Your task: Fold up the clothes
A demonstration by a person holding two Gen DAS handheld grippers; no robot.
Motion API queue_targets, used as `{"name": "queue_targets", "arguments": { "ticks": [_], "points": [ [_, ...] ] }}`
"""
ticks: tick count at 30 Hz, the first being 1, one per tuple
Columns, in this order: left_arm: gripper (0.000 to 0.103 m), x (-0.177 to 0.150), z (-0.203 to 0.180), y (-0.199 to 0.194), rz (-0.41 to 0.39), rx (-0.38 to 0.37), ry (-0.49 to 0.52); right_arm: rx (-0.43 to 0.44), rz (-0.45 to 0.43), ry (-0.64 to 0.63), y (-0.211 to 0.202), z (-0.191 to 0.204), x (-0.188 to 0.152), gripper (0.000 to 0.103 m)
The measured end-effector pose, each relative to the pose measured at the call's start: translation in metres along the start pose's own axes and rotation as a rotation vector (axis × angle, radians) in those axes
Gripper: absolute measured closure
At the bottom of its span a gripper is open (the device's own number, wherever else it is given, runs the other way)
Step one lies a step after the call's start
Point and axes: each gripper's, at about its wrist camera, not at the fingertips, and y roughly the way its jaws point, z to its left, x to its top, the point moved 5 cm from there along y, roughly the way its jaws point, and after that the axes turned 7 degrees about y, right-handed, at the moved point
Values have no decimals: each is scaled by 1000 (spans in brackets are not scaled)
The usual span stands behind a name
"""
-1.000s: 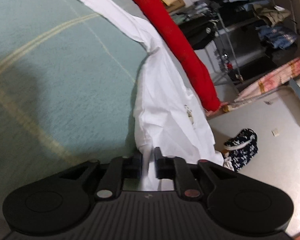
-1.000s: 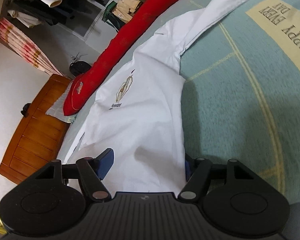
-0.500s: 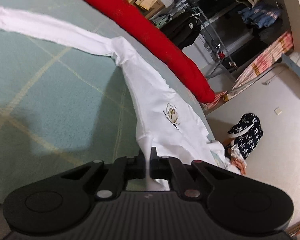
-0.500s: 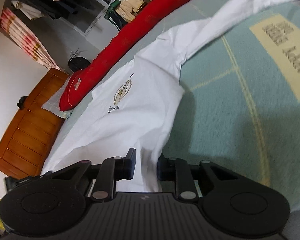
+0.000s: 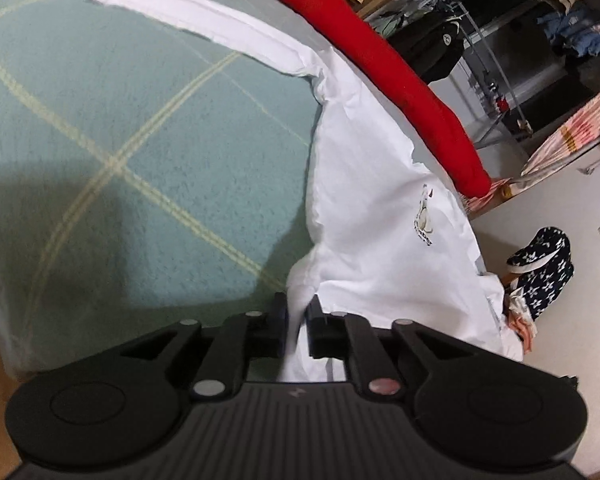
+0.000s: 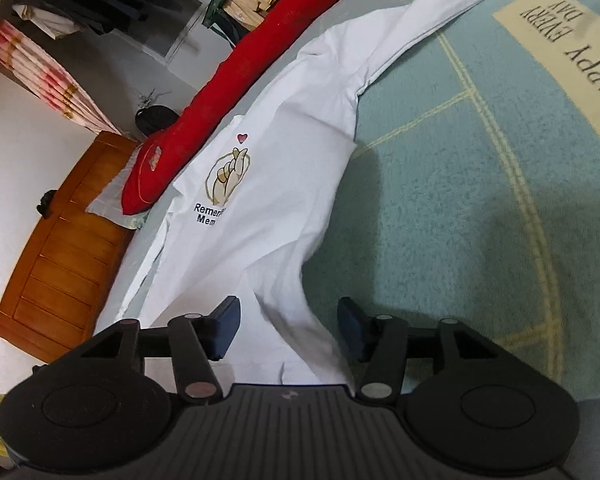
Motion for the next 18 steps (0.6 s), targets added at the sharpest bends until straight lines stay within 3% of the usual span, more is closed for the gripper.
{"name": "queue_targets", "arguments": {
  "ticks": [5,7,10,12,15,18],
  "points": [
    [64,8,-5,-18,-18,98,79,-186,-39,-184,-16,28,9,13],
    [62,11,-7,-26,-25,137,108,-276,-74,-265,-22,38,14,4],
    [61,17,-10,-37,-37,194,139,-376,-114,-365,-27,52,20,0],
    [60,23,-11,-43,-59,231,151,-403,-127,-410,-25,58,25,0],
    [57,32,-29,-45,-76,220,198,-357,-111,-447,-13,72,26,0],
    [52,36,-62,-30,-61,150,272,-305,-84,-481,4,86,23,0]
  ]
}}
